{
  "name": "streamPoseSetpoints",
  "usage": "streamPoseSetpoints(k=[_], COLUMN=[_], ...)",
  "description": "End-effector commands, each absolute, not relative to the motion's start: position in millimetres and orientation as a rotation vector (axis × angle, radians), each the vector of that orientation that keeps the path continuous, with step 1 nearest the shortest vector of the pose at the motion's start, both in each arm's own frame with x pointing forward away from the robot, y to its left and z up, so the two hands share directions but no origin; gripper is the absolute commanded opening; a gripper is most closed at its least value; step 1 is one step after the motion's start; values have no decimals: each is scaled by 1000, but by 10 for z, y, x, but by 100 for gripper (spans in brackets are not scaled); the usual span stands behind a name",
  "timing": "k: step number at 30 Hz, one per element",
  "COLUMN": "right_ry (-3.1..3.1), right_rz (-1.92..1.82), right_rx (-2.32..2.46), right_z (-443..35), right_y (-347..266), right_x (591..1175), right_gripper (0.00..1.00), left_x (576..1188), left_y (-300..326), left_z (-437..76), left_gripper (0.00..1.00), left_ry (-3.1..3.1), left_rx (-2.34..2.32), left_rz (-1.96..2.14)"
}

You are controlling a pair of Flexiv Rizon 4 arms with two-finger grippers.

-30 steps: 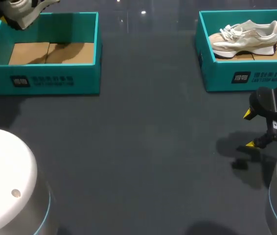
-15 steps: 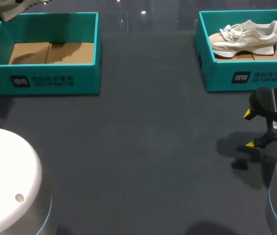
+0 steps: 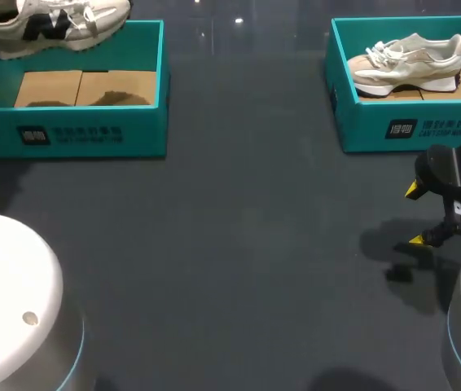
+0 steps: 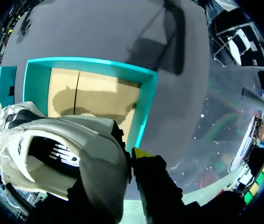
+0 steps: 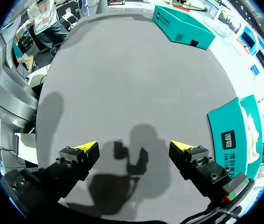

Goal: Take the shoe out of the shoebox, open the shoe tongue, remove and reinsert the insole, then place the shoe into the shoebox

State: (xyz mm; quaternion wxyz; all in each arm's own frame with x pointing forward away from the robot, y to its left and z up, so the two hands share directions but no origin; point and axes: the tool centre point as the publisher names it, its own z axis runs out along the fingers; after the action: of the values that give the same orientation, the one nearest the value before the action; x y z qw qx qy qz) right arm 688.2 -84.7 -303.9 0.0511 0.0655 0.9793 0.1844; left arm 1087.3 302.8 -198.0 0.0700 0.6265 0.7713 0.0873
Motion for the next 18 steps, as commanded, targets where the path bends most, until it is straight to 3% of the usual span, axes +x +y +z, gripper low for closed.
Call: streamPoseSetpoints(k=[1,18], right_ry=[2978,2978], right_rz=[558,558], right_rx=[201,201], right_z=[-3036,-3036], right_y=[-848,-848], right_x=[6862,6862], right_gripper=[100,100], left_x=[10980,11008], left_y=[3062,2894], left_z=[-1927,-2418], left_gripper=[0,0], left_ry=[2266,2391], left_rx=[2103,2184], left_rz=[145,154])
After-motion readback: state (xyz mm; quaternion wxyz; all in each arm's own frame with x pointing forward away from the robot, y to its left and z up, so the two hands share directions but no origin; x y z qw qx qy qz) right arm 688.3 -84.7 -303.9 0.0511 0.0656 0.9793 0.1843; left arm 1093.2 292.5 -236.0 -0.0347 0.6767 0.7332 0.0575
